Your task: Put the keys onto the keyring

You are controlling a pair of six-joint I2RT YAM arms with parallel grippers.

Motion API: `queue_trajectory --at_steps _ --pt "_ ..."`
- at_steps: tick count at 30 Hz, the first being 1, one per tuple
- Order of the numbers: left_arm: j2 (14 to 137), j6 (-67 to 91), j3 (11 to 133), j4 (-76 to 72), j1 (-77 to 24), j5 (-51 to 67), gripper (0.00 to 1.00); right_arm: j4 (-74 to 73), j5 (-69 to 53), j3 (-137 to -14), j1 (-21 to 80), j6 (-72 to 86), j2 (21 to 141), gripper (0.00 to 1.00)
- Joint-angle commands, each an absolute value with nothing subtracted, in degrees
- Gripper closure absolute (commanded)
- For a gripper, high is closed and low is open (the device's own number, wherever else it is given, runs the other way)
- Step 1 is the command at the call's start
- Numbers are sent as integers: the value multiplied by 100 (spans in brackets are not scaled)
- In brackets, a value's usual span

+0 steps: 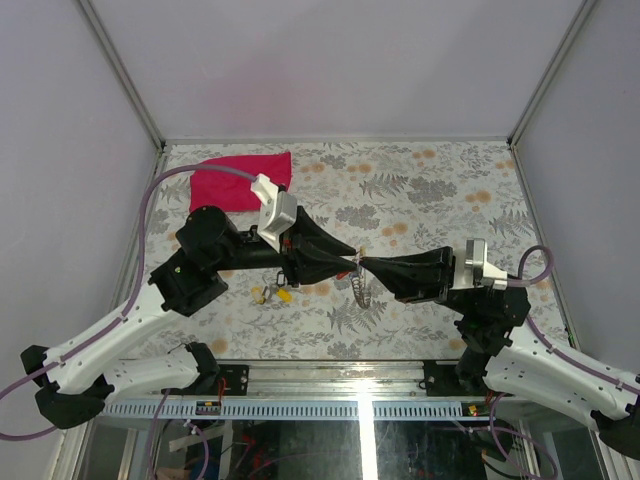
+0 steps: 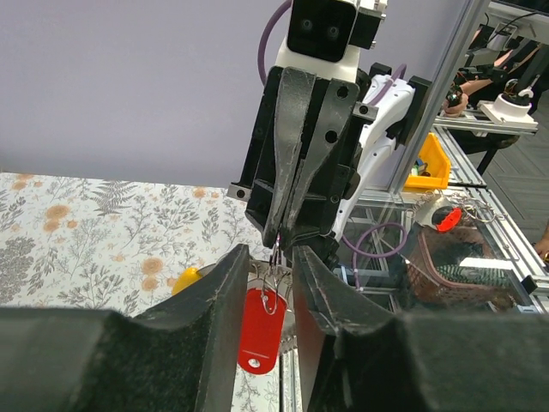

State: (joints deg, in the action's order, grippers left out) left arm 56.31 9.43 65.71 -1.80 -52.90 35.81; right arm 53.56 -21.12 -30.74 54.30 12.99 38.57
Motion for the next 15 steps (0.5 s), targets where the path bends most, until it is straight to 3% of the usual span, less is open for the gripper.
queue_trajectory --at_steps 1,12,15 --pt "5633 993 6532 -580 -5345 3660 73 5962 -2120 -3366 5414 1243 3862 100" --pt "5634 958 6469 -568 -5380 3616 75 6049 -2074 -3400 5415 1261 3876 100" --pt "5651 951 6488 -563 -5391 3626 80 6012 -2092 -3406 5415 1259 3890 100"
